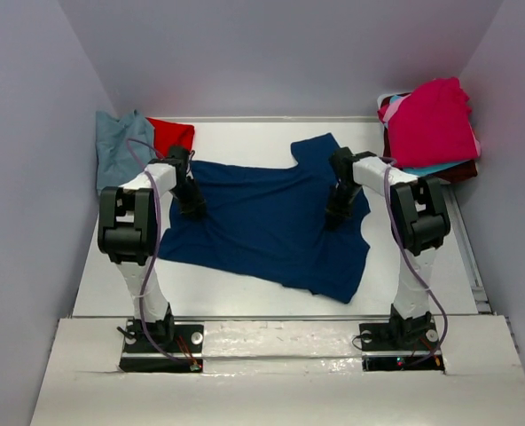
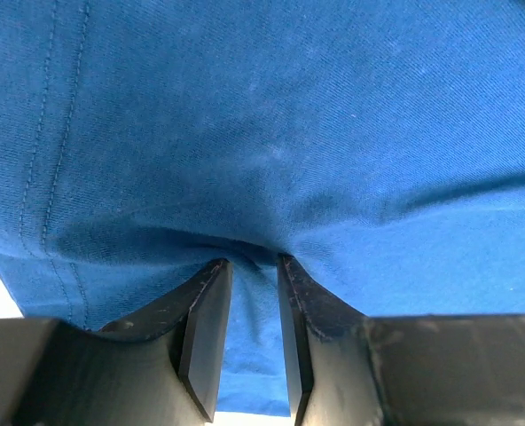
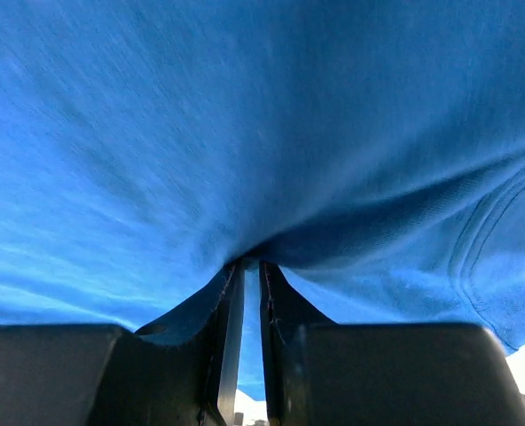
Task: Fold and stack the t-shirts
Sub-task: Flatten the tshirt out
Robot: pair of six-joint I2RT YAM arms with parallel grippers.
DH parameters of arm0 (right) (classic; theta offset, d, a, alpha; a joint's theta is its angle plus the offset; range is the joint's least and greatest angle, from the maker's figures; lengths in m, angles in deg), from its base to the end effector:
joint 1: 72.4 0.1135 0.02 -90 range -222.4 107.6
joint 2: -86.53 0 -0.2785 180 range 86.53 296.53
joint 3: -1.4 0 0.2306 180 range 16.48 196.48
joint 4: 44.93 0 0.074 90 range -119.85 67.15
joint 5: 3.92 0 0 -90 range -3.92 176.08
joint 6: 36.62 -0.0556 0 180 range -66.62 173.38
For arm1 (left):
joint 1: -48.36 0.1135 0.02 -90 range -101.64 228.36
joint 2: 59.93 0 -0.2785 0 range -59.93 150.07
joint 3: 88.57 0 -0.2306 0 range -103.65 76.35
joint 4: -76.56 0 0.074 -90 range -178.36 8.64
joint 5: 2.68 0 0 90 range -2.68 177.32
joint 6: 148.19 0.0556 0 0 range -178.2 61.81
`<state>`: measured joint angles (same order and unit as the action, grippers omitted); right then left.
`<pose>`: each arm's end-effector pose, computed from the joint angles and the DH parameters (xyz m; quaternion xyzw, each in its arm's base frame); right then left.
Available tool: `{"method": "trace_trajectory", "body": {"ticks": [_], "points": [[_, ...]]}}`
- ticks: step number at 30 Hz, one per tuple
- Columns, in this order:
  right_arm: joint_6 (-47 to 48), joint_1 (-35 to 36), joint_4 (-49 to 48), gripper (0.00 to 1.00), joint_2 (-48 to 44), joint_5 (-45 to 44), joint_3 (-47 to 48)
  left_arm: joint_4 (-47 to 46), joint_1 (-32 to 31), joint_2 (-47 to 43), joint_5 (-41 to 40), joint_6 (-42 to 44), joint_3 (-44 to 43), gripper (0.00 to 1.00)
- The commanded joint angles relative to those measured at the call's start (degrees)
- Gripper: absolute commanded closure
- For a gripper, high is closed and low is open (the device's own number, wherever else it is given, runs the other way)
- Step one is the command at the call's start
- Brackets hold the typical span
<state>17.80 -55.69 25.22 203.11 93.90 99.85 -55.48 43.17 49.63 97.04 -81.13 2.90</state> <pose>0.3499 0.1130 0.1618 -0.1625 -0.9842 -0.0678 0.0166 0.3723 -0.0432 0.1729 -0.1359 0.9704 -0.1250 0.1560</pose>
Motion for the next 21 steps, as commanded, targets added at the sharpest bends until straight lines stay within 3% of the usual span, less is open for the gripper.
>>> {"method": "trace_trajectory", "body": {"ticks": [1, 11, 21], "points": [[0.94, -3.26, 0.39, 0.81, 4.09, 0.36, 6.79, -1.24, -0.26, 4.26, -0.84, 0.79, -2.22, 0.59], [2.79, -6.69, 4.43, 0.8, 10.96, -0.26, 19.27, -1.07, 0.35, 7.86, 0.39, 1.23, -5.29, 0.53], [5.86, -7.74, 9.0, 0.79, 25.36, -1.13, 43.17, 1.92, 0.36, 17.35, 0.22, 0.44, -21.71, 0.52]]}}
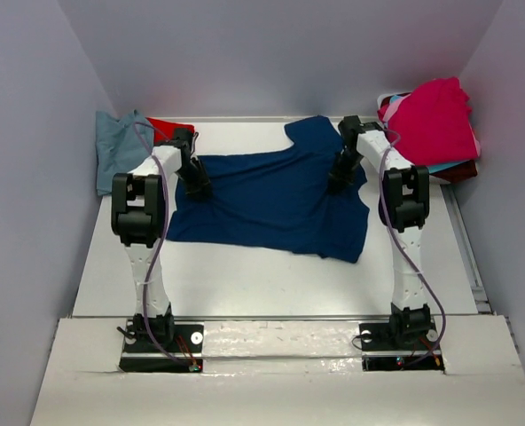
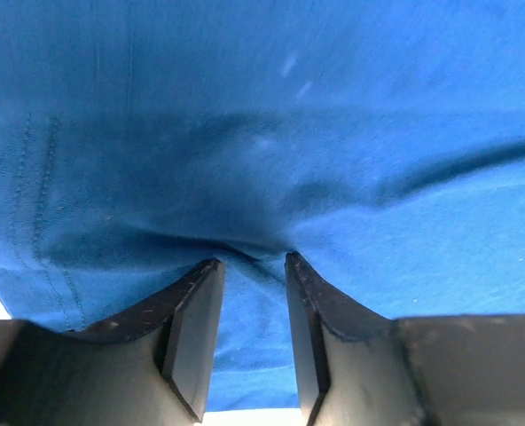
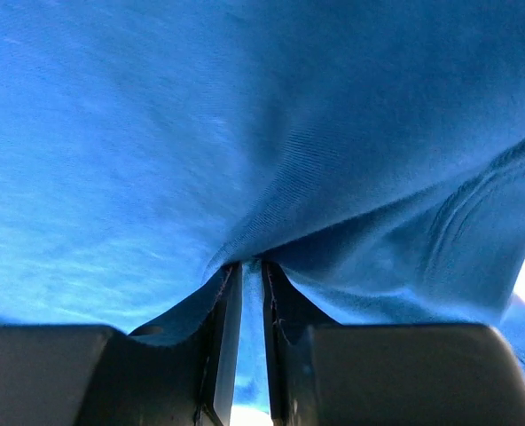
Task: Fold and stack the t-shirts
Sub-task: Flatten the tshirt out
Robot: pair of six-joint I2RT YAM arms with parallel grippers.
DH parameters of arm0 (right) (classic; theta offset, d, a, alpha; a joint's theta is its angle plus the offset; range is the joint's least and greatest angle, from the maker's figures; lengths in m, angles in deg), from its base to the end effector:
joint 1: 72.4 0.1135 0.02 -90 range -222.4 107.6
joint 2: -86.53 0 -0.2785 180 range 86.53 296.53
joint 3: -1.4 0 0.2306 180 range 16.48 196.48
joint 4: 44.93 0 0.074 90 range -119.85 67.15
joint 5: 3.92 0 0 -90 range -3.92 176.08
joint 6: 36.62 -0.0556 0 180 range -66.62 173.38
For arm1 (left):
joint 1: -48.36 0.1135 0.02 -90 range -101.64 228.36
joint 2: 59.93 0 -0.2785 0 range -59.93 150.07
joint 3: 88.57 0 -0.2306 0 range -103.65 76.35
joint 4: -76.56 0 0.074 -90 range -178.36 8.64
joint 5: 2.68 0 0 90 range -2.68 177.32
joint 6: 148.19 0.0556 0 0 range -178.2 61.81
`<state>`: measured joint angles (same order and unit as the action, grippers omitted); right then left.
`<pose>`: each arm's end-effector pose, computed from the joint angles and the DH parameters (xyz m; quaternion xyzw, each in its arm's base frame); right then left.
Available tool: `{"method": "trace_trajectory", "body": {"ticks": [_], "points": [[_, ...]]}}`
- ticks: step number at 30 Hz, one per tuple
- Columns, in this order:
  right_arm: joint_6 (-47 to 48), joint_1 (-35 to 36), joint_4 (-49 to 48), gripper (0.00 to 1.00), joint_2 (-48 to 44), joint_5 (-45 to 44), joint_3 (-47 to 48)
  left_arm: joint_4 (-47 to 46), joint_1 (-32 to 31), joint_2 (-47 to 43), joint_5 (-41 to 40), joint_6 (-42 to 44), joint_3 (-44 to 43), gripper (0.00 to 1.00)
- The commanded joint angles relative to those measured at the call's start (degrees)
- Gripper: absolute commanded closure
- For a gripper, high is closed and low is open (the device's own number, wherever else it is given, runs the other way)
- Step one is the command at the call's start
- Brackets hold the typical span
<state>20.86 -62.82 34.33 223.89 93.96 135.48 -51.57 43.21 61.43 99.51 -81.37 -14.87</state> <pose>0.4640 0.0860 0.1610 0.1936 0.9765 0.0873 0.0359 0.4351 -0.0510 0.1733 -0.1317 0.9656 -0.1495 0.1673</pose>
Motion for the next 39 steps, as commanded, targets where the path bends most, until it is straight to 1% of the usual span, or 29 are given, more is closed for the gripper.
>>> {"method": "trace_trajectory", "body": {"ticks": [1, 3, 5, 6, 7, 8, 11, 12, 14, 17, 19, 21, 24, 25, 26, 28, 29, 30, 32, 33, 36, 39], "points": [[3.15, -1.14, -0.46, 0.78, 5.11, -1.72, 10.17, -1.82, 0.31, 6.16, -2.34, 0.68, -5.01, 0.51], [4.12, -1.15, -1.69, 0.76, 5.46, -1.29, 11.77, -1.55, 0.31, 7.57, -1.64, 0.59, -6.77, 0.48], [4.47, -1.15, -2.74, 0.67, 4.68, -0.94, 12.05, -2.16, 0.31, 7.58, -0.94, 0.42, -7.74, 0.46], [4.74, -1.15, -3.36, 0.62, 3.37, -0.85, 11.87, -2.43, 0.31, 7.14, -0.67, 0.5, -7.74, 0.43], [4.91, -1.15, -3.54, 0.57, 2.48, -0.59, 10.82, -2.52, 0.31, 6.09, -0.67, 0.42, -7.66, 0.4], [5.09, -1.15, -3.8, 0.57, 1.26, -0.24, 9.86, -2.61, 0.31, 5.47, -0.67, 0.5, -7.48, 0.4], [5.79, -1.15, -5.73, 0.46, -5.24, 1.17, 5.64, -2.17, 0.31, 1.53, -0.93, 0.68, -6.17, 0.37], [6.14, -1.15, -6.43, 0.44, -8.83, 1.26, 2.5, -2.25, 0.31, 0.12, -1.02, 0.68, -5.73, 0.36], [6.58, -0.45, -6.88, 0.42, -12.45, 2.22, -0.51, -2.25, -0.21, -4.08, -1.63, 0.5, -3.97, 0.35], [7.2, 0.26, -6.09, 0.42, -19.3, 3.02, -5.43, -1.47, -0.83, -9.01, -2.43, 0.5, -2.47, 0.35], [7.46, 2.19, -5.04, 0.41, -24.3, 2.84, -8.95, -1.03, -1.88, -11.92, -3.3, 0.77, -1.95, 0.35], [7.38, 3.33, -3.37, 0.41, -27.57, 4.07, -11.58, -0.5, -1.88, -13.34, -3.57, 0.94, -1.68, 0.34], [7.55, 6.67, -1.35, 0.41, -33.81, 4.95, -20.01, 0.38, -1.88, -14.57, -3.22, 1.29, -2.03, 0.34], [7.2, 8.07, -1.52, 0.41, -35.48, 7.04, -26.21, 0.56, -1.88, -14.66, -3.05, 1.38, -2.21, 0.34], [6.94, 8.69, -2.04, 0.42, -37.32, 8.45, -29.67, 0.73, -1.88, -14.66, -2.96, 1.47, -2.21, 0.34], [5.37, 10.27, -3.09, 0.48, -41.79, 9.08, -36.09, 0.73, -2.41, -14.49, -2.52, 1.47, -2.12, 0.34], [5.01, 12.11, -3.27, 0.52, -42.87, 8.82, -41.43, 0.47, -2.41, -14.22, -2.52, 1.47, -1.86, 0.34], [4.65, 12.99, -3.36, 0.57, -43.83, 8.65, -43.83, 0.21, -2.41, -14.13, -2.34, 1.47, -1.51, 0.34], [3.16, 13.62, -3.97, 0.59, -46.56, 7.68, -48.4, -0.41, -2.41, -13.96, -1.9, 1.47, -0.54, 0.34], [2.37, 14.23, -5.2, 0.6, -47.61, 7.68, -52.77, -0.93, -2.41, -13.52, -1.64, 1.47, -0.28, 0.34], [1.66, 14.23, -6.44, 0.63, -50.43, 7.33, -57.03, -1.73, -2.41, -12.73, -0.94, 1.56, 0.43, 0.34], [1.4, 14.23, -8.63, 0.63, -50.44, 8.11, -60.28, -1.82, -2.41, -11.94, -0.85, 1.91, 0.69, 0.34]]}}
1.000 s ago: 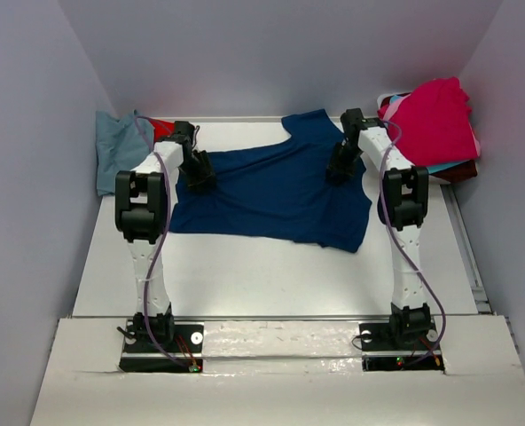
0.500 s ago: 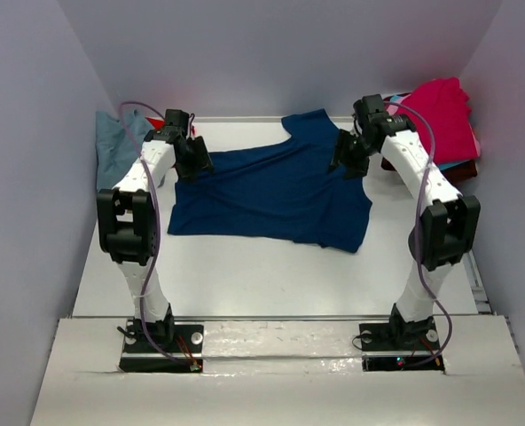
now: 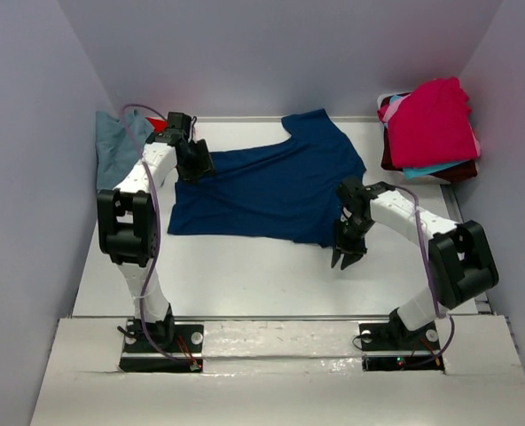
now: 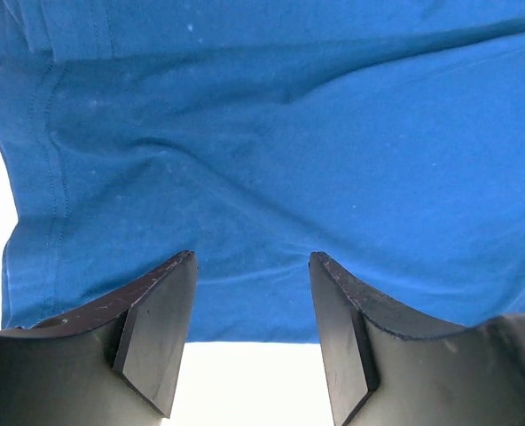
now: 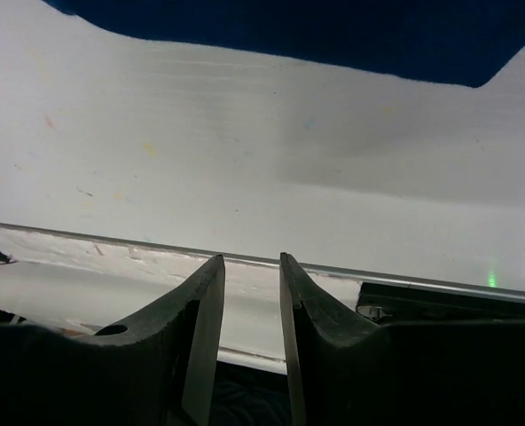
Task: Fold and stack the t-shirts
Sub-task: Flatten the tshirt out
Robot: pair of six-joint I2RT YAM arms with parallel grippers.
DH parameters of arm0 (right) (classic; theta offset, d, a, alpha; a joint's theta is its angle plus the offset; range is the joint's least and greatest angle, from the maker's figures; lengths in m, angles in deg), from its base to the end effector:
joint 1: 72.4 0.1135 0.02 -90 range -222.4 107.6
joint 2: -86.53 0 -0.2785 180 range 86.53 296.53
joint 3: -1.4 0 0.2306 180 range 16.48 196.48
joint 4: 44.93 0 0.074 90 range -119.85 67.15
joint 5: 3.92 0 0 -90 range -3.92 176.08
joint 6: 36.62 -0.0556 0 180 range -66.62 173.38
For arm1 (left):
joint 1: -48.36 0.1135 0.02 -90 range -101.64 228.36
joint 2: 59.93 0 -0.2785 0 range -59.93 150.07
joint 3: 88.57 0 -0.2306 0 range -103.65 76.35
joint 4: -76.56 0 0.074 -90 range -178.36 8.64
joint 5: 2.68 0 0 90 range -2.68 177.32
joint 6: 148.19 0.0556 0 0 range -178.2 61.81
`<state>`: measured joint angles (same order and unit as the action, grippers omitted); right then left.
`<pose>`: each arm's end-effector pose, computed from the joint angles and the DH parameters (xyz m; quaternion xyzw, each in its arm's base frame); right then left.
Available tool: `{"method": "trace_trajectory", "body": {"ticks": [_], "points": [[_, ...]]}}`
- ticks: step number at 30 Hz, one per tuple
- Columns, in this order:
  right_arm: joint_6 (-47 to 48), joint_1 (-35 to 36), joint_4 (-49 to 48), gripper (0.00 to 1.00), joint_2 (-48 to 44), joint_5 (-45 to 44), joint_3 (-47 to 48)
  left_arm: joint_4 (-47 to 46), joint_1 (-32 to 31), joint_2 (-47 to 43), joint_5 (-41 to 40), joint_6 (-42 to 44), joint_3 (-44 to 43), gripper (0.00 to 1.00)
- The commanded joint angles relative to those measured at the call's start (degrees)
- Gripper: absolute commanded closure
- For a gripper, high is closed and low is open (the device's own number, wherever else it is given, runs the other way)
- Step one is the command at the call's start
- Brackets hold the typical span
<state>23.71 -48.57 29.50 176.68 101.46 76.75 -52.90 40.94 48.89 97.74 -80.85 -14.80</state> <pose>0.2185 0.1126 0.2055 -0.0496 -0.9897 -0.1225 0.0543 0.4126 -0.0639 0.2637 -0.0968 0.9402 -0.1649 0.2818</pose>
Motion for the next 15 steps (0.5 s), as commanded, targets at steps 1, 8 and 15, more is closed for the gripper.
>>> {"method": "trace_trajectory", "body": {"ticks": [1, 8, 15], "points": [[-1.36, 0.59, -4.41, 0.63, -2.79, 0.97, -2.69, -0.48, -0.14, 0.78, 0.92, 1.56, 0.37, 0.34], [-2.14, 2.35, -10.57, 0.64, 3.36, 1.94, -4.99, -0.31, -0.14, 2.01, 0.75, 2.18, 0.01, 0.35], [-2.5, 3.67, -14.09, 0.62, 10.04, 1.76, -2.01, -0.75, -0.14, 2.19, 0.66, 2.18, 0.89, 0.35]]}}
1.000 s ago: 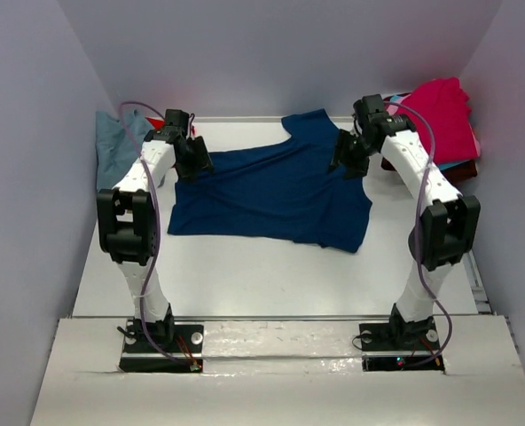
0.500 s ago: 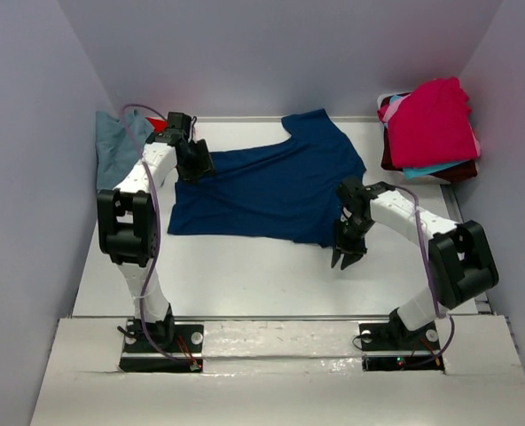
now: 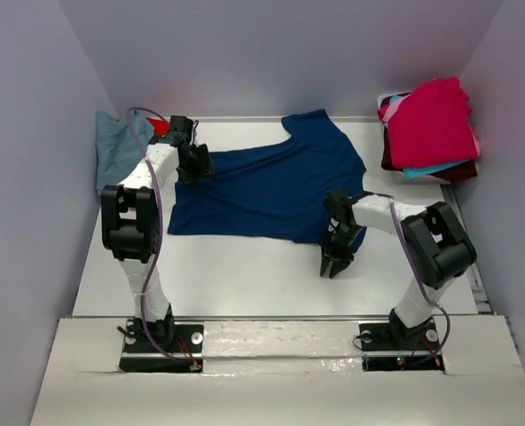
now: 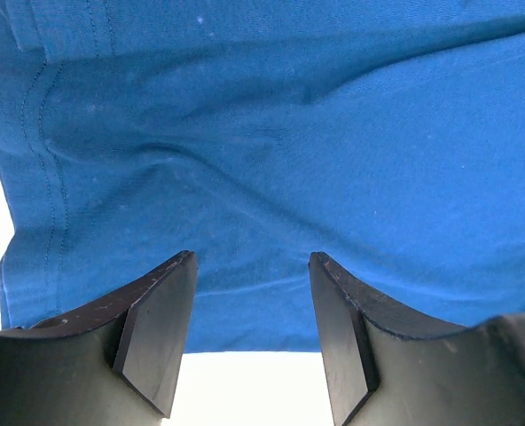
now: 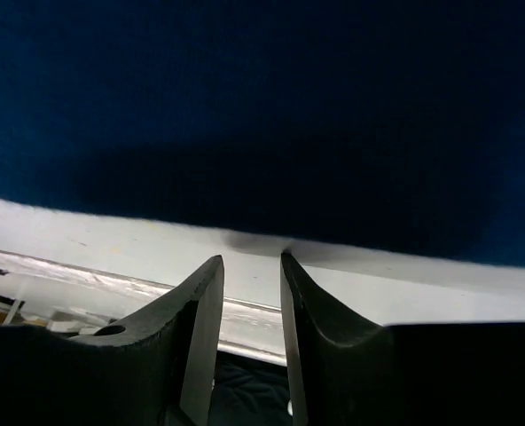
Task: Fold and stack the t-shirts
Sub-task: Flatten the tshirt out
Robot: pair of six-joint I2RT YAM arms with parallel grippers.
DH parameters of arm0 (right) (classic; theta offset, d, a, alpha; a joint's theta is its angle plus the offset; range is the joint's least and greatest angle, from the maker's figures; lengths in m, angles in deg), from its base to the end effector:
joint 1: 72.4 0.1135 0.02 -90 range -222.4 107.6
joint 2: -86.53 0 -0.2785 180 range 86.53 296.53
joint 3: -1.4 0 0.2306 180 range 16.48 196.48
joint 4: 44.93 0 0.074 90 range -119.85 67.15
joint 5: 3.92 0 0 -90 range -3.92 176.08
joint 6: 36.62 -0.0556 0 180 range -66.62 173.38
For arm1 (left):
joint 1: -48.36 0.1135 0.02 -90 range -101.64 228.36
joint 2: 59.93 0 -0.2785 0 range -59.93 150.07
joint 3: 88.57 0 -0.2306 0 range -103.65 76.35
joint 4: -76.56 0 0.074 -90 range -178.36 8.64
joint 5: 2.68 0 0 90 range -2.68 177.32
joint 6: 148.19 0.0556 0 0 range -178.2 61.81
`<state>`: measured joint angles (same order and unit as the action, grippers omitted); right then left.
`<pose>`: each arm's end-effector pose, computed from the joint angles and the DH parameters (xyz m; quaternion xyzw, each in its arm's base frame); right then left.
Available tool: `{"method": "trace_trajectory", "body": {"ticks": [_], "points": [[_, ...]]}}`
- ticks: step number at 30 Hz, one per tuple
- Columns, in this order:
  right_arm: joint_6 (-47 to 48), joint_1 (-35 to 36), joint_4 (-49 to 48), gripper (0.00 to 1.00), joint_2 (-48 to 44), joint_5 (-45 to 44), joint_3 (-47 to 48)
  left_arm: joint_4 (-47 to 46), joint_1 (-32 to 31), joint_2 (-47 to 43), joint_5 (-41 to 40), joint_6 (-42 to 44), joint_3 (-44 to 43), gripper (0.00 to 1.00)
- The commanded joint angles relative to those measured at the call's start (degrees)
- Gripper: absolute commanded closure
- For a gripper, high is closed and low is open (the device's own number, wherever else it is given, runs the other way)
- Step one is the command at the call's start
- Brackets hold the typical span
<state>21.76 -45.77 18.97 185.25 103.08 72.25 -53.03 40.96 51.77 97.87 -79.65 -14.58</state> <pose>0.2271 0.1320 0.1539 -0.0453 -0.9879 -0.1217 0.0853 0.4194 -0.0647 0.2426 -0.0900 0.9486 -0.1575 0.2592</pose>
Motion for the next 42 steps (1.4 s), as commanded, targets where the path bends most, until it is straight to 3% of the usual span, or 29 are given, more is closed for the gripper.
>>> {"method": "trace_trajectory", "body": {"ticks": [1, 13, 29, 33, 38, 39, 42], "points": [[-0.55, 0.88, -3.64, 0.61, 2.17, -0.46, 2.94, -0.61, -0.16, -0.87, 0.53, 0.97, 1.02, 0.35], [-1.43, 0.88, 0.05, 0.48, 5.17, -8.29, 10.85, -0.79, -0.16, -0.34, 0.53, 1.24, 0.94, 0.35], [-2.4, -0.17, 2.69, 0.49, 9.74, -15.06, 18.67, -0.88, -0.16, 0.18, 1.05, 2.03, 1.11, 0.35], [-2.75, -0.18, 3.13, 0.56, 9.39, -16.73, 18.76, -0.97, -0.16, 0.27, 1.23, 2.03, 1.29, 0.35], [-3.28, -0.18, 3.3, 0.79, 9.04, -18.92, 18.85, -1.05, -0.16, 0.45, 1.41, 2.03, 1.29, 0.35], [-3.28, -0.18, 3.39, 0.88, 9.04, -19.1, 18.94, -1.05, -0.16, 0.45, 1.41, 2.03, 1.29, 0.35], [-3.45, -0.18, 3.3, 0.93, 9.04, -19.28, 19.03, -1.14, -0.16, 0.54, 1.41, 2.12, 1.46, 0.35]]}}
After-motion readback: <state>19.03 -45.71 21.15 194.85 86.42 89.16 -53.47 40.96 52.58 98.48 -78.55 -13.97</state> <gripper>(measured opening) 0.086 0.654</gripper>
